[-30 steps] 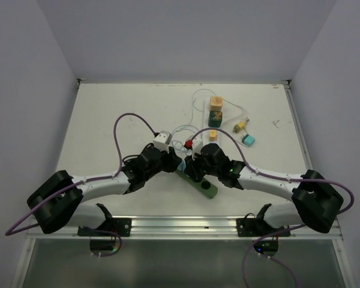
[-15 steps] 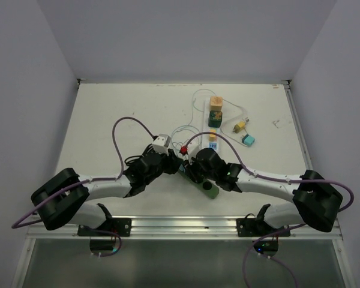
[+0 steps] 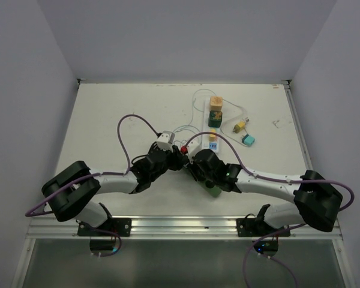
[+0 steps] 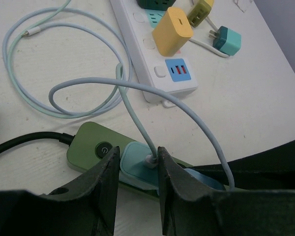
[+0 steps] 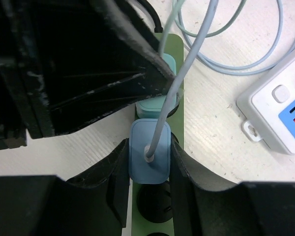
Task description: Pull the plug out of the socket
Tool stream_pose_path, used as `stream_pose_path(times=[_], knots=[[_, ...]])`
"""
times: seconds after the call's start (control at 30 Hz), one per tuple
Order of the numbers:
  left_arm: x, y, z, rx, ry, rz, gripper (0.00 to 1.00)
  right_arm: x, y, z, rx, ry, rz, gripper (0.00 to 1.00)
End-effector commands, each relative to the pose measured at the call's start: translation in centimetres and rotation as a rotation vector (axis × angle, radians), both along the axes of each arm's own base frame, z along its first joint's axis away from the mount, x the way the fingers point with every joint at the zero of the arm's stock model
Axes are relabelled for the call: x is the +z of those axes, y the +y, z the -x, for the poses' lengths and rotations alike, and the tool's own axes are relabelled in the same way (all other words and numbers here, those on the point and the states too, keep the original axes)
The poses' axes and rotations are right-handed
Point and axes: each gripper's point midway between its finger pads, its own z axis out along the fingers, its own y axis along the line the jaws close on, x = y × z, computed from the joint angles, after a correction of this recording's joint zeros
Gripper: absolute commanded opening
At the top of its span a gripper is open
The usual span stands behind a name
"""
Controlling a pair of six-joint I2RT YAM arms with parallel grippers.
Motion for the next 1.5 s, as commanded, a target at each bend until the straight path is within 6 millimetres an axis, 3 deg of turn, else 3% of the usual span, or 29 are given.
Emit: stream_pose_path(times=[0.0, 0.03, 0.13, 0.3, 0.43, 0.6, 0.8, 0.83, 0.97, 1.2, 1.33, 1.47], knots=[[-9.0, 6.1, 2.9, 0.089, 0.212, -0.281, 0.0, 6.2, 3.4, -1.2, 0.043, -0.002, -0.313, 0.0], [-9.1, 6.3, 3.1, 0.092, 0.215, -0.279, 0.0, 5.9, 2.2, -2.3, -0.014, 0.028, -0.342, 0.0], [-9.5, 6.7, 3.5, 0.095, 0.22, -0.278, 0.0, 5.4, 1.6, -3.2, -0.036, 0.077, -0.383, 0.0], [-10.3, 7.0, 3.7, 0.104, 0.235, -0.288, 0.0, 4.6, 2.0, -3.1, -0.02, 0.085, -0.342, 0.0], [-10.2, 6.8, 3.4, 0.105, 0.234, -0.294, 0.0, 5.5, 4.5, -0.8, 0.066, -0.022, -0.232, 0.0], [-10.3, 6.6, 3.1, 0.112, 0.238, -0.309, 0.0, 6.1, 5.2, -0.3, 0.055, -0.051, -0.218, 0.0], [-10.6, 6.9, 3.4, 0.114, 0.248, -0.322, 0.0, 5.1, 3.8, -1.3, -0.021, 0.009, -0.261, 0.0], [-10.6, 7.0, 3.4, 0.117, 0.249, -0.32, 0.0, 5.6, 2.7, -2.8, -0.062, 0.017, -0.308, 0.0], [-10.6, 7.2, 3.5, 0.119, 0.248, -0.321, 0.0, 5.1, 1.3, -4.0, -0.091, 0.096, -0.392, 0.0], [-10.5, 7.3, 3.4, 0.124, 0.248, -0.33, 0.0, 3.1, 3.3, -2.8, -0.034, 0.136, -0.326, 0.0], [-10.5, 7.3, 3.2, 0.128, 0.248, -0.342, 0.0, 4.7, 5.4, -0.9, -0.03, -0.013, -0.184, 0.0], [-10.7, 7.2, 3.1, 0.129, 0.253, -0.348, 0.0, 5.7, 5.9, -0.5, -0.053, -0.041, -0.181, 0.0]])
